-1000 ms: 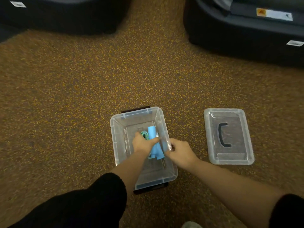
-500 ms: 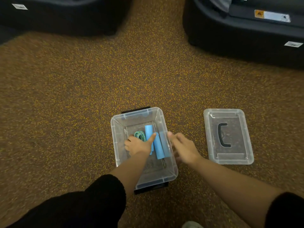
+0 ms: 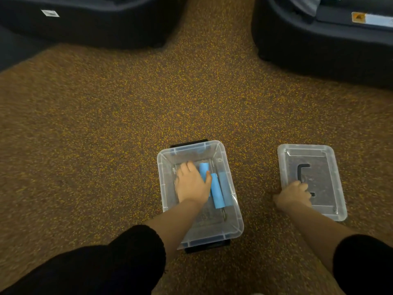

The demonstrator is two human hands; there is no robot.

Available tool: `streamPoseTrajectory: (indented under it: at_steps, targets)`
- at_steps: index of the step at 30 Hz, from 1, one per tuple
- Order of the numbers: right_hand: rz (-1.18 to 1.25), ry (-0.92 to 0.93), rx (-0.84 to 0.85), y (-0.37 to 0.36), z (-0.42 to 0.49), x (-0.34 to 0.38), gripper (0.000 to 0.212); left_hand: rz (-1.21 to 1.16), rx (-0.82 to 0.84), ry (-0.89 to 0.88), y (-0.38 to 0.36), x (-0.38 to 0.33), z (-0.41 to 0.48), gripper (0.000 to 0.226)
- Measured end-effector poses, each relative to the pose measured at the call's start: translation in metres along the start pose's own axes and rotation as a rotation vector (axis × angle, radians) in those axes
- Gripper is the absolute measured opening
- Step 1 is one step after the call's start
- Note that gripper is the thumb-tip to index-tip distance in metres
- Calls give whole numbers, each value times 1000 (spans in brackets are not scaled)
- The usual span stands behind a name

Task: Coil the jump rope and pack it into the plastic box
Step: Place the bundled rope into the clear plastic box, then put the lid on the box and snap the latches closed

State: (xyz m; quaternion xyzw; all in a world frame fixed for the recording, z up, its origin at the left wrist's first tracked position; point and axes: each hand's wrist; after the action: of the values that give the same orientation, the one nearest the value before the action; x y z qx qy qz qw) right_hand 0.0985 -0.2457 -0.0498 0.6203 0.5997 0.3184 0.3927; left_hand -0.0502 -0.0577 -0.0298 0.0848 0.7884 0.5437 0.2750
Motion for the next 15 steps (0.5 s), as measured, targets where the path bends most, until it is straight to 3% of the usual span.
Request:
streamPoseTrajectory:
  at_steps: [3,7,9,15]
  targets:
    - [113,-39,67,-4,7,3,79,104,-15,-135,6,0,1,50]
    - [103,3,73,-3,9,6,48,172,-13,-214,15,0,8,45]
    - [83,53,81,0,8,5,38,174,24,-218,22,-3,12,43]
    - [79,155,85,12,-8,9,36,82,202,-270,47,-8,19,40]
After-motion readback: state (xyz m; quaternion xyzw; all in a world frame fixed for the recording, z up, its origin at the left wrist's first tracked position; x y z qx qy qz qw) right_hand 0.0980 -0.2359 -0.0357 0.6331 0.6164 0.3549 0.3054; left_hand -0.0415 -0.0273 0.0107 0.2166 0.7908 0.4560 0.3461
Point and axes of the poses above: each hand's wrist, its own z-axis towards the middle knuckle, its own y-axis out of the back of the hand, x = y × z, and after that the axes turned 6 degrees about -x, right-handed
